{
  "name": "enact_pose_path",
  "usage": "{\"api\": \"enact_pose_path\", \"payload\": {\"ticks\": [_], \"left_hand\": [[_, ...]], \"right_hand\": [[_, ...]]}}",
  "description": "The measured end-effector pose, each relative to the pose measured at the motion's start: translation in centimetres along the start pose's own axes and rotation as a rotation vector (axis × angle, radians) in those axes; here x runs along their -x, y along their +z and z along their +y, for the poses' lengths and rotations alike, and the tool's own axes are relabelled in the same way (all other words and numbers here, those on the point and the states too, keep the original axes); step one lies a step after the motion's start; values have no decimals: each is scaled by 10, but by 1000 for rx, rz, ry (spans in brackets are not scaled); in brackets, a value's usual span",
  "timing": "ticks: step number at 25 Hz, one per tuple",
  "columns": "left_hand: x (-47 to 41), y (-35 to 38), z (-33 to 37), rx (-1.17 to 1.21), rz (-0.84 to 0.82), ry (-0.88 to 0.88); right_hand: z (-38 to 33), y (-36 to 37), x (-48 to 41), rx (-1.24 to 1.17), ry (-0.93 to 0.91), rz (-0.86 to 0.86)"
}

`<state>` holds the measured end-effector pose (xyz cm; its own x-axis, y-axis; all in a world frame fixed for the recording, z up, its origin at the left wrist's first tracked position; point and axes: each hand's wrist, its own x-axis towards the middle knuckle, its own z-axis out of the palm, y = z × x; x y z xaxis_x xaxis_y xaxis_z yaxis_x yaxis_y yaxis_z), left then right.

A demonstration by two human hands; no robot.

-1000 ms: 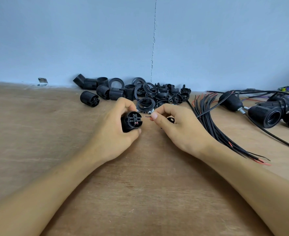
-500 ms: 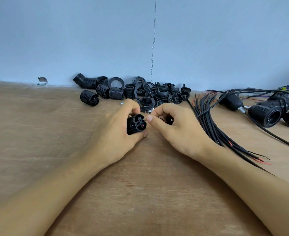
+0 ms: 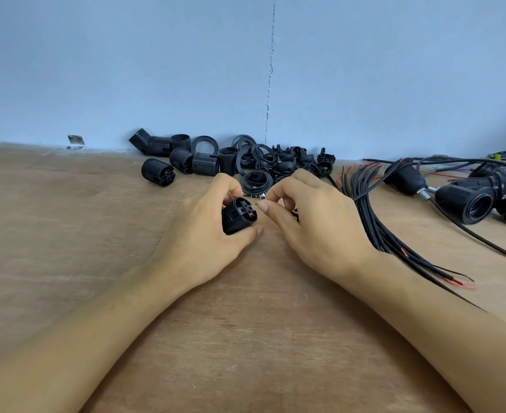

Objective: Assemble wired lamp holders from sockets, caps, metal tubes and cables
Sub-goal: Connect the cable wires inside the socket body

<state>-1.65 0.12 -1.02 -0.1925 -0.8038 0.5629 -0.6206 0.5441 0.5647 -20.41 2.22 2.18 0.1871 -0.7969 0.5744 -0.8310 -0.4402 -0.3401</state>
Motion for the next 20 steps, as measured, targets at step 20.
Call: {"api": "enact_pose_path", "payload": {"ticks": [20], "left_hand": [[-1, -1, -3, -6, 2, -19]], "right_hand": [[17, 9, 1, -295, 92, -103]]}}
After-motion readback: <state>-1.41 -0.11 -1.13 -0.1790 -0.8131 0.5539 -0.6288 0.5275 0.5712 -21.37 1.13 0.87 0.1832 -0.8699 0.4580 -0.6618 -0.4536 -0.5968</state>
